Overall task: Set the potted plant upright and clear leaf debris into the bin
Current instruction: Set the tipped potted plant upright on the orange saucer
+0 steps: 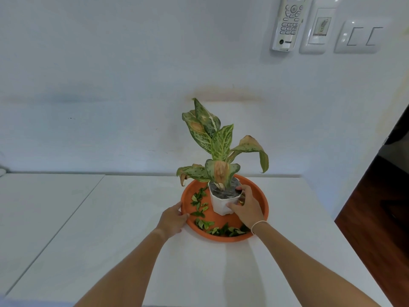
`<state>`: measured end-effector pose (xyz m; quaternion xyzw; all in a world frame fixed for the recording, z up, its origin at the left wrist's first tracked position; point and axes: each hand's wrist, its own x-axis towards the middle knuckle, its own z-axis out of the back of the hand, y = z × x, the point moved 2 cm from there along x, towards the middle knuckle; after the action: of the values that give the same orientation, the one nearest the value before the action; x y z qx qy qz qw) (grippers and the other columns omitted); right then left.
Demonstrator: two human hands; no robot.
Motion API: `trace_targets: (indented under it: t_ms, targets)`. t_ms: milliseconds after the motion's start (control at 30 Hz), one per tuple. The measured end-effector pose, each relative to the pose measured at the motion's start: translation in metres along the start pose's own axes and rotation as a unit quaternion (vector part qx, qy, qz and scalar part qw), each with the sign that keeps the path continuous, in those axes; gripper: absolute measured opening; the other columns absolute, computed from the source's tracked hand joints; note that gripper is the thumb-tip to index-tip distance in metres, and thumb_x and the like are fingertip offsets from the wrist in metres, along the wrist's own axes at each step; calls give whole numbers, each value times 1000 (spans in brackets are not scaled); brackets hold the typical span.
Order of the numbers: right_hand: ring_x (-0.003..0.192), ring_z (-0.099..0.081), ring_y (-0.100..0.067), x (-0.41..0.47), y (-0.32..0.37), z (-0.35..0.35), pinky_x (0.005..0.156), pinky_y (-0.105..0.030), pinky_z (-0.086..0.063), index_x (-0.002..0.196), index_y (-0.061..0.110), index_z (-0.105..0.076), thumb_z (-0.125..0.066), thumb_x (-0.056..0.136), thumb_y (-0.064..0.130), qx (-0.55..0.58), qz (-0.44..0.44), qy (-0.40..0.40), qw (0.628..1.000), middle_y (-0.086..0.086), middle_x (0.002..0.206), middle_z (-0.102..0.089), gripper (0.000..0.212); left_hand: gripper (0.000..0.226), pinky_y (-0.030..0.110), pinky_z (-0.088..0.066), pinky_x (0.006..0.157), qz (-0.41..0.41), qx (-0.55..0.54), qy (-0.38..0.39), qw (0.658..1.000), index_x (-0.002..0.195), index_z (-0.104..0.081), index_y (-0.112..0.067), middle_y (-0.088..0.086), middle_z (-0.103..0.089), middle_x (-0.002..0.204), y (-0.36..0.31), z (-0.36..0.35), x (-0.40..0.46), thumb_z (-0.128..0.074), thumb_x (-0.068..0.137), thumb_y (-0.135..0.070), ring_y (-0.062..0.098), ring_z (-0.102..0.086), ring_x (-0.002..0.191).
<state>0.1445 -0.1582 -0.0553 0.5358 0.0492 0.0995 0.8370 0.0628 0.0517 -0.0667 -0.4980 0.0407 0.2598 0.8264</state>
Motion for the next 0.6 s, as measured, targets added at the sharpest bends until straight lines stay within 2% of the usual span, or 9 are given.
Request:
trace_targets:
  t_ms: [100,200,267,333,400,467,533,600]
  targets:
    - [95,-57,-18,1,1,-4,80,-23,-48,114,22,-45,-75,75,10,5,-6,-19,1000,-4,111,-60,51,62,34,-53,81,-3,-7,3,1000,150,-26,-18,22,-58,123,-2,-1,-2,-52,94,-19,22,-52,90]
    - [97,-58,-19,3,2,-10,82,-25,-50,109,26,-44,-78,71,11,16,-13,-46,999,-7,116,-59,54,62,34,-53,82,2,1,5,1000,150,-25,-19,21,-57,127,-2,-2,-4,-53,94,-21,25,-55,92]
    - [100,-57,-19,3,4,-13,82,-24,-50,117,24,-44,-79,70,11,21,-17,-58,998,-8,121,-57,60,63,35,-53,81,3,1,7,1000,150,-25,-19,23,-58,124,-2,-2,-6,-53,94,-21,30,-57,94]
    - [112,-55,-20,3,6,-13,86,-20,-47,131,21,-40,-81,69,9,33,-17,-57,998,-7,131,-51,75,63,32,-50,75,5,-3,9,1000,150,-25,-18,23,-59,118,-3,-3,-7,-54,93,-20,25,-54,90]
    - [126,-48,-22,4,8,-9,95,-23,-43,143,21,-32,-81,68,9,29,-10,-36,999,-6,141,-41,91,63,32,-51,76,8,0,11,1000,150,-25,-18,21,-58,124,-3,-3,-8,-54,93,-20,25,-55,93]
    - [135,-40,-22,9,10,-4,105,-29,-39,149,23,-21,-81,69,11,10,-9,-1,1000,-4,149,-31,101,63,36,-53,84,11,2,10,1000,150,-25,-18,20,-57,128,-4,-3,-9,-54,93,-20,32,-59,103]
    - [138,-35,-20,16,10,-1,108,-30,-35,151,24,-16,-80,70,13,-7,-9,38,999,-1,153,-27,104,62,36,-52,87,12,3,10,1000,149,-25,-18,19,-58,122,-5,-3,-11,-53,94,-20,29,-57,100]
    - [138,-35,-18,22,10,1,108,-30,-35,151,23,-19,-78,71,15,-30,-5,70,997,2,154,-28,99,62,35,-52,85,11,5,9,1000,149,-25,-18,18,-58,120,-6,-3,-11,-52,94,-19,23,-53,94]
